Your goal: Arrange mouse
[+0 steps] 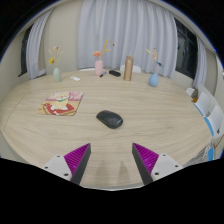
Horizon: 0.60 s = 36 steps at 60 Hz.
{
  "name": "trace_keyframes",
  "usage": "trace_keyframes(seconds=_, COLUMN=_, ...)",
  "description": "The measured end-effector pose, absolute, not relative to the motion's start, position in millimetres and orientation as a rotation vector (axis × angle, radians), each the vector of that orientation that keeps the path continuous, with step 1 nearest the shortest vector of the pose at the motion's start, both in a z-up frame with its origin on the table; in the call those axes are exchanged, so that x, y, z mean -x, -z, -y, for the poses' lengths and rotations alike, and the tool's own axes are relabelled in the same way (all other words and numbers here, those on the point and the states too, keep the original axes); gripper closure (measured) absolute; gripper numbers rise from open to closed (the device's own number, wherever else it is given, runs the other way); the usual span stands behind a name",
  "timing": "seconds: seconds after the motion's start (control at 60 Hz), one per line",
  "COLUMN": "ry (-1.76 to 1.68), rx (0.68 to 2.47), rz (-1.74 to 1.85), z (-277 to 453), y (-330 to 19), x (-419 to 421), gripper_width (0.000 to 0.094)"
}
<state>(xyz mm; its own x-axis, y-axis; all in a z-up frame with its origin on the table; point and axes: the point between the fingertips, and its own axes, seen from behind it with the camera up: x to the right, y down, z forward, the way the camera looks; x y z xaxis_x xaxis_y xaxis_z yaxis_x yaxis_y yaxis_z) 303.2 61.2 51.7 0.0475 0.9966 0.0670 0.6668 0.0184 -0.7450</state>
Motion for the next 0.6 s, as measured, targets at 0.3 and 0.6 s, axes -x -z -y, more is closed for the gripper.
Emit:
trace_keyframes(seconds=0.3, ry=-0.712, rx=1.72, rz=1.706, z=-65, y=-21, x=-235, gripper_width=0.008)
trace_keyframes(seconds=0.6, ry=-0.697, rx=1.735, rz=1.73, z=-80, y=7, x=-177, gripper_width=0.0082)
